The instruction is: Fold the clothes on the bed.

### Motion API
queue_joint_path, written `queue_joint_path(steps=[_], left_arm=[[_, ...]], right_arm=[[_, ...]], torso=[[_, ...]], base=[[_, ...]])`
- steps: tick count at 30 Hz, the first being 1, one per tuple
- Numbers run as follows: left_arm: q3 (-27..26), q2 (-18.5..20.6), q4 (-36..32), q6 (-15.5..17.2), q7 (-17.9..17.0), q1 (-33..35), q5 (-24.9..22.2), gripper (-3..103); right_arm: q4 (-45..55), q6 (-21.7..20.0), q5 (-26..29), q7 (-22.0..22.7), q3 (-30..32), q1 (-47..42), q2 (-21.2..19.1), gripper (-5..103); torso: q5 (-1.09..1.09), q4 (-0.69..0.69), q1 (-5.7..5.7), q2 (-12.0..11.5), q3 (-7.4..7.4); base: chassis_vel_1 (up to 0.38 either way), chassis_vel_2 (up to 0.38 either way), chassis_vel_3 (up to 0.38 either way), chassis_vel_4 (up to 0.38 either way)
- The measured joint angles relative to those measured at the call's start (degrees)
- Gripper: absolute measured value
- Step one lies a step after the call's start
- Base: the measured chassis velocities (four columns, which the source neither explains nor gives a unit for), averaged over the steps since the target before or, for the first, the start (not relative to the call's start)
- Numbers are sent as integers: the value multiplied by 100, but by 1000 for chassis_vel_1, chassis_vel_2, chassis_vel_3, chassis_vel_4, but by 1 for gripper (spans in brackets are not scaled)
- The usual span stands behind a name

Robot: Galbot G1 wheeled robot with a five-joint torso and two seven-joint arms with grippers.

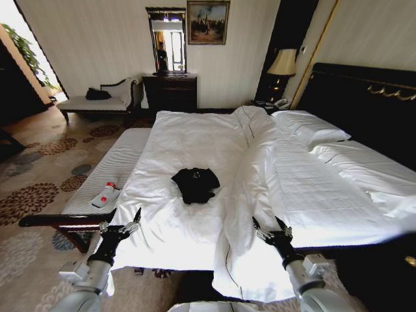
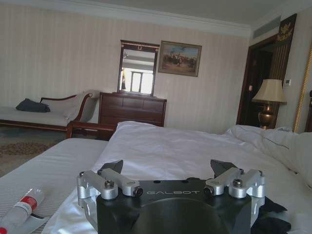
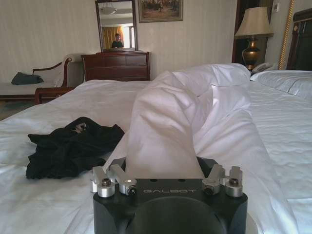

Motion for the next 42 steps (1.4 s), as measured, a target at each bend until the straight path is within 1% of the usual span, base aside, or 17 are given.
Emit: queue_joint_path(steps=[3,4,5,6,9,11,15,17,18,19,20,23,30,34,39,40,42], left_arm=[[-1,-23,0,0,-1,5,-2,100],[-2,-29,0,0,-2,4,-1,100],[-1,-34,0,0,-3,4,-2,100],[-1,-34,0,0,-3,4,-2,100],[-3,-49,0,0,-5,3,-1,100],[-5,-52,0,0,-6,3,-2,100],[-11,-73,0,-7,-6,9,-3,100],[-11,-76,0,-8,-6,10,-3,100],[-11,-86,0,-9,-6,12,-3,100],[-11,-88,0,-10,-7,13,-3,100],[-12,-90,0,-11,-7,14,-3,100],[-13,-102,4,-16,-8,16,-3,100],[-14,-127,6,-23,-9,20,0,100],[-14,-132,6,-24,-12,17,0,100],[-17,-125,5,-25,-25,-1,1,100],[-17,-125,5,-25,-25,-1,1,100],[-17,-129,-4,-25,-38,-17,0,100]], right_arm=[[38,-24,44,30,-28,-7,35,63],[50,-26,44,32,-31,-8,39,63],[55,-27,44,33,-34,-8,43,57],[55,-27,44,33,-34,-8,43,57],[49,-27,21,36,-46,-15,51,41],[48,-26,14,36,-50,-18,54,41],[49,-15,-24,37,-81,-27,82,19],[49,-13,-27,37,-84,-27,85,19],[49,-8,-38,36,-91,-30,92,9],[49,-5,-44,36,-91,-31,95,9],[49,-1,-49,36,-92,-33,98,3],[54,8,-55,34,-89,-40,109,1],[164,8,-24,21,-60,-57,198,1],[227,-14,155,20,87,-25,225,1],[273,-104,713,87,781,128,169,1],[273,-104,713,87,781,128,169,1],[204,-162,1004,179,1164,301,180,1]], torso=[[0,0,0,0,0],[0,0,0,0,0],[0,0,0,-1,0],[0,0,0,-1,0],[0,0,0,-1,0],[0,0,0,0,0],[0,0,1,-1,0],[0,0,0,-1,0],[0,0,0,-1,0],[0,0,0,-1,0],[0,0,0,-1,0],[0,0,0,-1,0],[0,0,0,-1,0],[0,0,0,-1,0],[1,0,0,-1,0],[1,0,0,-1,0],[0,0,0,-1,0]], base=[[0,0,0,0],[0,0,0,0],[0,0,0,0],[0,0,0,0],[0,0,0,0],[0,0,0,0],[0,0,0,0],[0,0,0,0],[0,0,0,0],[0,0,0,0],[0,0,0,0],[0,0,0,0],[0,0,0,0],[0,0,0,0],[0,0,0,0],[0,0,0,0],[0,0,0,0]])
